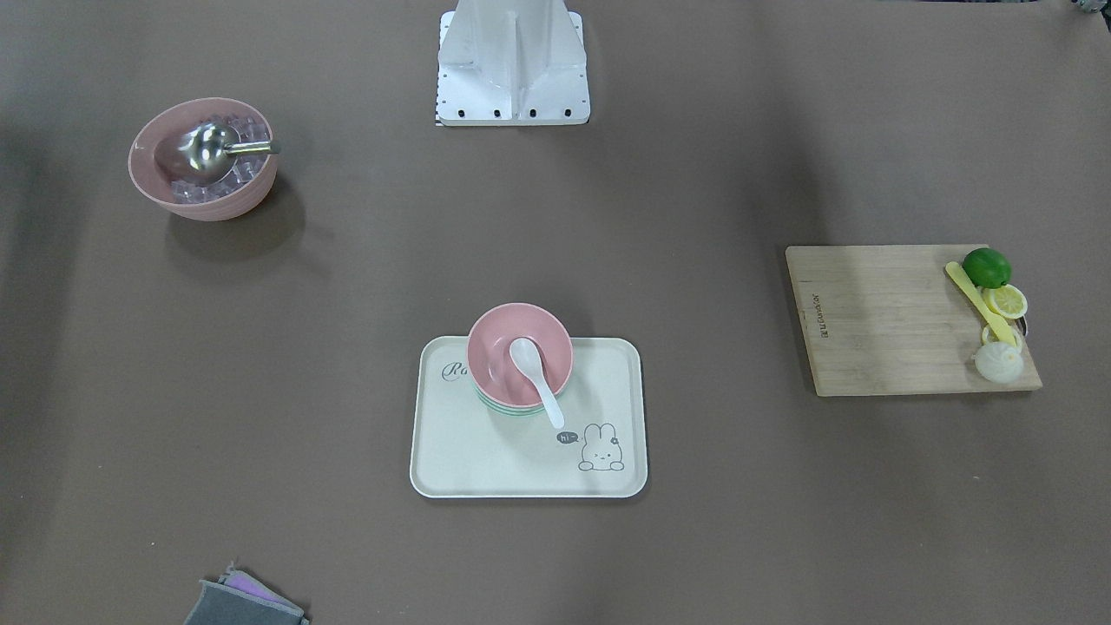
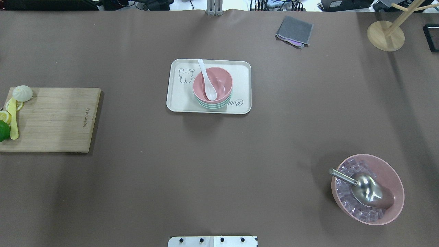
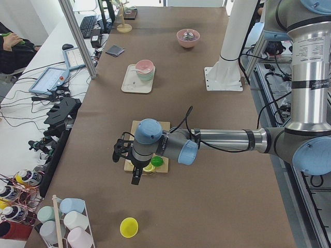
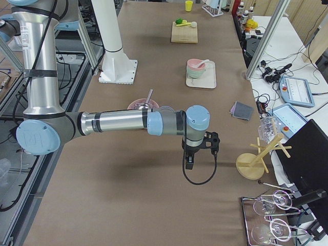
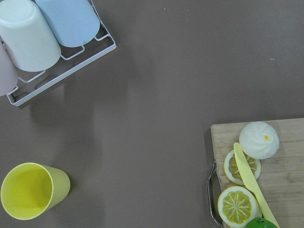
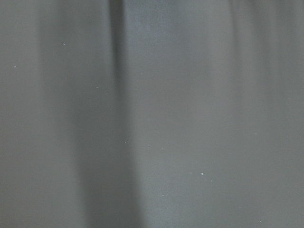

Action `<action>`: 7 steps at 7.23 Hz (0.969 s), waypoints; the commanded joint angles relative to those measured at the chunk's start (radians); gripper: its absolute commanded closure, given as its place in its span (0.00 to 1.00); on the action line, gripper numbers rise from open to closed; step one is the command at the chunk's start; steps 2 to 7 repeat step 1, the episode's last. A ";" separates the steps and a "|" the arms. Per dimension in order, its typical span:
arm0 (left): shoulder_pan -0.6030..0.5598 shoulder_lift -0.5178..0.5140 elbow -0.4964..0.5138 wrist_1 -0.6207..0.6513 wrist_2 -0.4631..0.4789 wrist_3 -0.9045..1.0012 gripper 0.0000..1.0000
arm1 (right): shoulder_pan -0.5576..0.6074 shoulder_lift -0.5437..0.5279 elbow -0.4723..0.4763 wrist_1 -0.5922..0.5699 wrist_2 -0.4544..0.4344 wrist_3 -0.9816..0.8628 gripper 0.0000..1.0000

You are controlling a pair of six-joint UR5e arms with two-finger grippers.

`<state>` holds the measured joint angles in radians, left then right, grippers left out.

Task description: Stack pink bowl on green and place spoon

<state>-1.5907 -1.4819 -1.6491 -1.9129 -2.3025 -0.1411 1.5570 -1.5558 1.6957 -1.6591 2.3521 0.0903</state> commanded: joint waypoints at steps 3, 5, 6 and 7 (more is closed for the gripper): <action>0.000 0.002 0.002 -0.002 0.000 0.003 0.02 | 0.000 0.005 0.004 0.001 0.001 0.000 0.00; 0.000 0.002 0.002 -0.002 0.000 0.003 0.02 | 0.000 0.005 0.004 0.001 0.001 0.000 0.00; 0.000 0.002 0.002 -0.002 0.000 0.003 0.02 | 0.000 0.005 0.004 0.001 0.001 0.000 0.00; 0.000 0.002 0.002 -0.002 0.000 0.003 0.02 | 0.000 0.005 0.004 0.001 0.001 0.000 0.00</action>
